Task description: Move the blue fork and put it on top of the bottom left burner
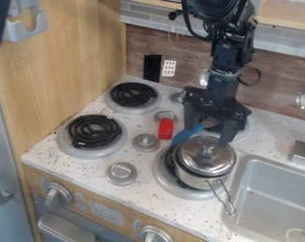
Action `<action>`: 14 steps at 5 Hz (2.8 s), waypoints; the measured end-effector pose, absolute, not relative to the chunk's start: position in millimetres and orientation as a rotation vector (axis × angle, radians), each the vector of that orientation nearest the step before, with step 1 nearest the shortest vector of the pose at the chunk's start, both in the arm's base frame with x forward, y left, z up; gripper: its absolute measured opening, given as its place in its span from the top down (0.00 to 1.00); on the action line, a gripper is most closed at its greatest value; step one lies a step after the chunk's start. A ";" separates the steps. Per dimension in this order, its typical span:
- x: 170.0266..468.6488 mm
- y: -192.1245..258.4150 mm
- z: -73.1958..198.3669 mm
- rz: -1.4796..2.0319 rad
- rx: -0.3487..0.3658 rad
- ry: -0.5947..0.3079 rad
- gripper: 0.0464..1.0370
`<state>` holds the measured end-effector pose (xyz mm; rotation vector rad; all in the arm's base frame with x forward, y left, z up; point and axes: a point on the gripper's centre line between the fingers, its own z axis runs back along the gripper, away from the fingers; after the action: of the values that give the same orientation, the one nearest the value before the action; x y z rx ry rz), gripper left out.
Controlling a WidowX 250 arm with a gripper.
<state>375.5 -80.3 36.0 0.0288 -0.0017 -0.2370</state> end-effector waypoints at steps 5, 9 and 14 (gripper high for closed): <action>422.5 -32.0 22.2 -0.078 0.046 -0.045 0.04; 453.2 -19.8 -35.8 -0.037 0.059 -0.011 0.04; 456.0 -9.4 -42.5 -0.022 0.037 -0.064 0.64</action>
<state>456.0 -9.4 -42.5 0.0366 -0.0642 -0.0218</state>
